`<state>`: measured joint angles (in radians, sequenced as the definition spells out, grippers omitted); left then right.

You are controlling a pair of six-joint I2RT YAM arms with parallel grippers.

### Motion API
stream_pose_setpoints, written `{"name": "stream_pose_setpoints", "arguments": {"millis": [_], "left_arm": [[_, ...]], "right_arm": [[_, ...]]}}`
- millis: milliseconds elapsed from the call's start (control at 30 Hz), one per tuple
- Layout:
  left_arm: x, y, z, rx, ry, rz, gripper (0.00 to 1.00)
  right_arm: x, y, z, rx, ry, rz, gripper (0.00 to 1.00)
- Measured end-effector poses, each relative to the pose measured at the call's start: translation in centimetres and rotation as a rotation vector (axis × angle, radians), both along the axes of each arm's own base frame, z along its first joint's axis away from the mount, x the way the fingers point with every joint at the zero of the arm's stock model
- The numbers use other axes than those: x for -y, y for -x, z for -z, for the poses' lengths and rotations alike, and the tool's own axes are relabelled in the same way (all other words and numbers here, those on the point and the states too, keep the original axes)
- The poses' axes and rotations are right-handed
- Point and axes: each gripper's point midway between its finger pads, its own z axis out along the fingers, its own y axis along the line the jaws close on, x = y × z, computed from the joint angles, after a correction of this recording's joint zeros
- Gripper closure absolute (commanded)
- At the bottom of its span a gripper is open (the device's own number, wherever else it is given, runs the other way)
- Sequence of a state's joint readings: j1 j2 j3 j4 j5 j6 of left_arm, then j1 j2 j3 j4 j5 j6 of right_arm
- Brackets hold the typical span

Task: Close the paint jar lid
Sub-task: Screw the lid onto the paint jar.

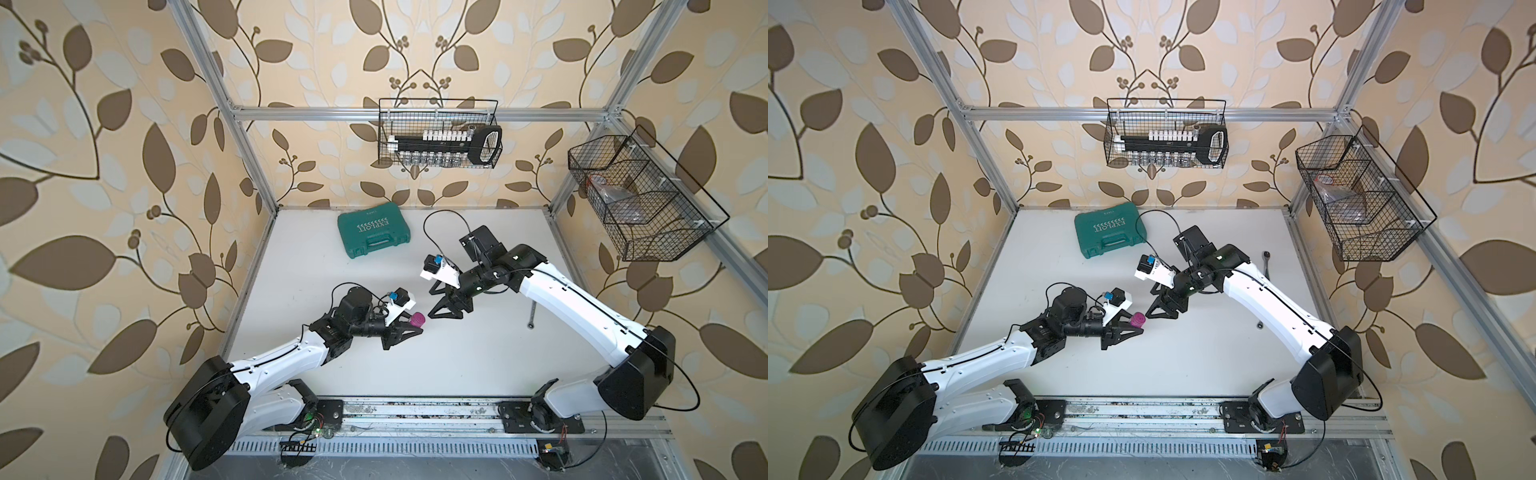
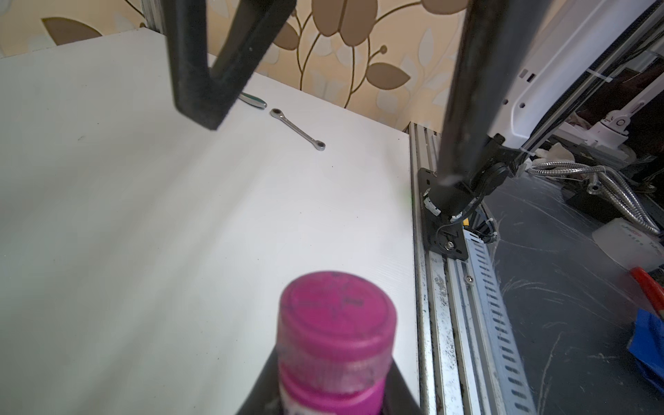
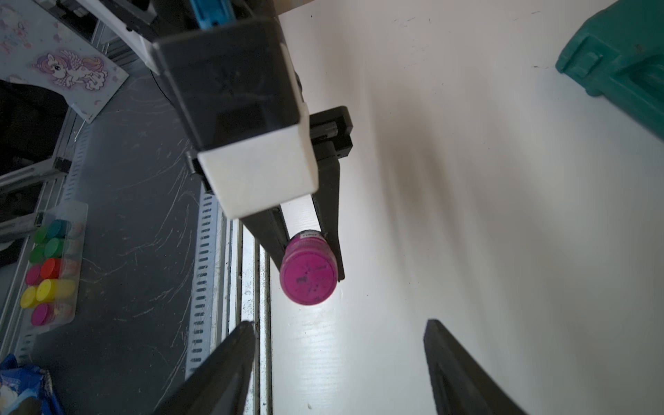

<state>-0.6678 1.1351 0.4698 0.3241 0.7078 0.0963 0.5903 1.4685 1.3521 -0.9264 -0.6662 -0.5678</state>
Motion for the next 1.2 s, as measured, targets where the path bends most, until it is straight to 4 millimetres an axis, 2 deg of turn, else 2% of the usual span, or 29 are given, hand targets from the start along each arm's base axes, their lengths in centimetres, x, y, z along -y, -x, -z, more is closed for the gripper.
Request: {"name": "stream_pose_setpoints", "arguments": {"millis": [267,600,833,1200], "left_arm": [[0.0,0.1,0.3,-0.009,-0.007,0.002,1.0],[0.0,0.3,0.2,-0.014,-0.002,0.017,1.0],[-0.1,0.4,0.5,-0.027,-0.013,0.015,1.0],[-0.2,0.5,0.9,-0.042,-0.024,0.015,1.0]], "right_arm": [[-1.9,2.6,2.1,0.009,0.038,-0.179,0.25],[-2.2,2.8,2.9,0.01,0.056,-0.203,0.27],[-2.6,2.4,3.2,0.011,0.05,-0.202,0.32],[-3.2,1.7,3.4,0.016,0.043,-0.194,0.32]]}}
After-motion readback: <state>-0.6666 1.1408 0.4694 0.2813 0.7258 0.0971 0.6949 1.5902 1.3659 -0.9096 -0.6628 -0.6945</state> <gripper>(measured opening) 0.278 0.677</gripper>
